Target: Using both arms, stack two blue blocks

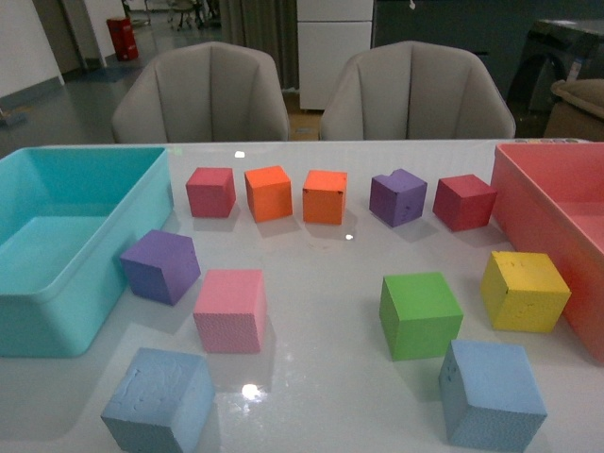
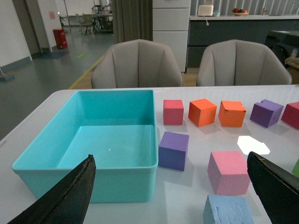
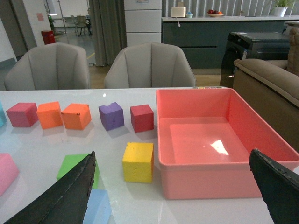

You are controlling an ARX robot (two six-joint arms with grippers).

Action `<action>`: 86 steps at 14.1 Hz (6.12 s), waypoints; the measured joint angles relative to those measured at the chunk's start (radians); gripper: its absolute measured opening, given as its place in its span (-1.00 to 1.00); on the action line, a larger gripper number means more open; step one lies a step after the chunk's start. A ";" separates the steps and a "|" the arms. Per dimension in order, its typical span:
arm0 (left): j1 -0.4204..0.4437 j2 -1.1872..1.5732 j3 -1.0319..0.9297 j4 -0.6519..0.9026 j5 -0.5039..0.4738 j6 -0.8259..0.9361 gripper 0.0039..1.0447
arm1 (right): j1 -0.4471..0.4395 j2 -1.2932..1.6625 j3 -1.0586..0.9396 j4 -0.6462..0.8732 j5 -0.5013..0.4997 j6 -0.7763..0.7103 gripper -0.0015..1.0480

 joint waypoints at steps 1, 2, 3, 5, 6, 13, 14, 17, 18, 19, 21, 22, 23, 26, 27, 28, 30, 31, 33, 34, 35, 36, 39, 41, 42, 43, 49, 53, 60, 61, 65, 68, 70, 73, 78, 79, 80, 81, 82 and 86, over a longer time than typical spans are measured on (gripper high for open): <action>0.000 0.000 0.000 0.000 0.000 0.000 0.88 | 0.000 0.000 0.000 0.000 0.000 0.000 0.88; 0.000 0.000 0.000 0.000 0.000 0.000 0.88 | 0.000 0.000 0.000 0.000 0.000 0.000 0.88; 0.000 0.000 0.000 0.000 0.000 0.000 0.88 | 0.000 0.000 0.000 0.000 0.000 0.000 0.88; 0.000 0.000 0.000 0.000 0.000 0.000 0.88 | 0.000 0.000 0.000 0.000 0.000 0.000 0.88; 0.000 0.000 0.000 0.000 0.000 0.000 0.88 | 0.000 0.000 0.000 0.000 0.000 0.000 0.88; 0.000 0.000 0.000 0.000 0.000 0.000 0.88 | 0.000 0.000 0.000 0.000 0.000 0.000 0.88; 0.000 0.000 0.000 0.000 0.000 0.000 0.88 | 0.000 0.000 0.000 0.000 0.000 0.000 0.88; 0.000 0.000 0.000 0.000 0.000 0.000 0.88 | 0.000 0.000 0.000 0.000 0.000 0.000 0.88; 0.000 0.000 0.000 0.000 0.000 0.000 0.88 | 0.000 0.000 0.000 0.000 0.000 0.000 0.88; 0.000 0.000 0.000 0.000 0.000 0.000 0.88 | 0.000 0.000 0.000 0.000 0.000 0.000 0.88; 0.000 0.000 0.000 0.000 0.000 0.000 0.88 | 0.000 0.000 0.000 0.000 0.000 0.000 0.88; 0.000 0.000 0.000 0.000 0.000 0.000 0.88 | 0.000 0.000 0.000 0.000 0.000 0.000 0.88; 0.000 0.000 0.000 0.000 0.000 0.000 0.88 | 0.000 0.000 0.000 0.000 0.000 0.000 0.88; 0.000 0.000 0.000 0.000 0.000 0.000 0.88 | 0.070 0.057 0.011 0.001 0.168 0.010 0.88; 0.000 0.000 0.000 0.000 0.001 0.000 0.88 | 0.160 0.246 0.056 0.127 0.357 0.012 0.88; 0.000 0.000 0.000 0.000 0.000 0.000 0.88 | 0.201 0.442 0.138 0.290 0.459 0.006 0.88; 0.000 0.000 0.000 0.000 0.000 0.000 0.88 | 0.236 0.738 0.264 0.459 0.413 0.008 0.88; 0.000 0.000 0.000 0.000 0.000 0.000 0.88 | 0.225 0.900 0.328 0.447 0.357 0.040 0.88; 0.000 0.000 0.000 0.000 0.000 0.000 0.88 | 0.215 1.144 0.412 0.406 0.253 0.128 0.88; 0.000 0.000 0.000 0.000 0.000 0.000 0.88 | 0.220 1.271 0.450 0.390 0.209 0.174 0.88; 0.000 0.000 0.000 0.000 0.000 0.000 0.88 | 0.230 1.352 0.467 0.383 0.189 0.203 0.88; 0.000 0.000 0.000 0.000 0.000 0.000 0.88 | 0.240 1.426 0.484 0.368 0.164 0.226 0.88; 0.000 0.000 0.000 0.000 0.000 0.000 0.88 | 0.282 1.595 0.541 0.323 0.109 0.296 0.88; 0.000 0.000 0.000 0.000 0.000 0.000 0.88 | 0.320 1.648 0.582 0.287 0.077 0.330 0.88; 0.000 0.000 0.000 0.000 0.000 0.000 0.88 | 0.332 1.665 0.599 0.280 0.074 0.342 0.88; 0.000 0.000 0.000 0.000 0.000 0.000 0.88 | 0.343 1.687 0.621 0.265 0.062 0.355 0.88; 0.000 0.000 0.000 0.000 0.000 0.000 0.88 | 0.360 1.811 0.641 0.290 0.053 0.372 0.88; 0.000 0.000 0.000 0.000 0.000 0.000 0.88 | 0.362 1.895 0.642 0.342 0.045 0.376 0.88; 0.000 0.000 0.000 0.000 0.000 0.000 0.88 | 0.379 1.709 0.643 0.259 0.085 0.372 -0.08; 0.000 0.000 0.000 0.000 0.000 0.000 0.88 | 0.379 1.695 0.683 0.236 0.097 0.360 -0.09; 0.000 0.000 0.000 0.000 0.000 0.000 0.88 | 0.372 1.803 0.941 0.167 0.103 0.306 -0.13; 0.000 0.000 0.000 0.000 0.000 0.000 0.88 | 0.373 1.994 1.186 0.078 0.078 0.291 -0.13; 0.000 0.000 0.000 0.000 0.000 0.000 0.88 | 0.385 2.115 1.336 0.023 0.058 0.292 -0.13; 0.000 0.000 0.000 0.000 0.000 0.000 0.88 | 0.422 2.242 1.477 -0.026 0.011 0.318 -0.13; 0.000 0.000 0.000 0.000 0.000 0.000 0.88 | 0.439 2.363 1.648 -0.128 -0.022 0.395 -0.13; 0.000 0.000 0.000 0.000 0.000 0.000 0.88 | 0.439 2.367 1.654 -0.129 -0.023 0.402 -0.14; 0.000 0.000 0.000 0.000 0.000 0.000 0.88 | 0.440 2.366 1.649 -0.138 -0.018 0.408 -0.15; 0.000 0.000 0.000 0.000 0.000 0.000 0.88 | 0.445 2.366 1.635 -0.161 0.005 0.411 -0.15; 0.000 0.000 0.000 0.000 0.000 0.000 0.88 | 0.445 2.366 1.632 -0.174 0.009 0.414 -0.15; 0.000 0.000 0.000 0.000 0.000 0.000 0.88 | 0.452 2.372 1.651 -0.211 0.039 0.424 -0.15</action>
